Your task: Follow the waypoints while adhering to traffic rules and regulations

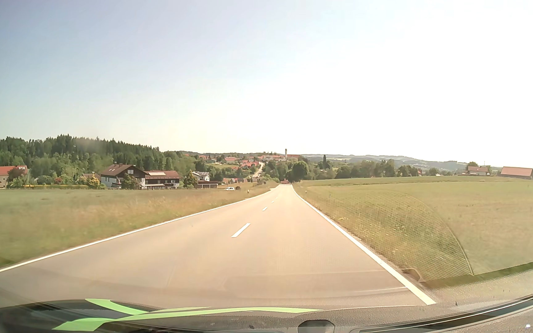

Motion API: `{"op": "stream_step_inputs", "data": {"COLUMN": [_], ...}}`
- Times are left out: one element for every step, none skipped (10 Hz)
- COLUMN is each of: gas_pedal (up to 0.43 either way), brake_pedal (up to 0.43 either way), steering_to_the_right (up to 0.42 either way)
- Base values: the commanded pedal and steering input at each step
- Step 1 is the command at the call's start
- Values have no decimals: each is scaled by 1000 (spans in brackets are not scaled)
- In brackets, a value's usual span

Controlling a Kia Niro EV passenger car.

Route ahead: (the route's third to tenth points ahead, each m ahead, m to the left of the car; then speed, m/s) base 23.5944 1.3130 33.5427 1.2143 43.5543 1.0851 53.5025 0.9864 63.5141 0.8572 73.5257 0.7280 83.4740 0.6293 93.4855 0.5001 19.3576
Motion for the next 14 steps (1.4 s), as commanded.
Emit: {"op": "stream_step_inputs", "data": {"gas_pedal": [110, 98, 79, 79, 67, 67, 67, 67, 67, 67, 79, 79, 87, 87], "brake_pedal": [0, 0, 0, 0, 0, 0, 0, 0, 0, 0, 0, 0, 0, 0], "steering_to_the_right": [0, 0, 0, 0, 0, 0, 0, 0, 0, 0, 0, 0, 0, 0]}}
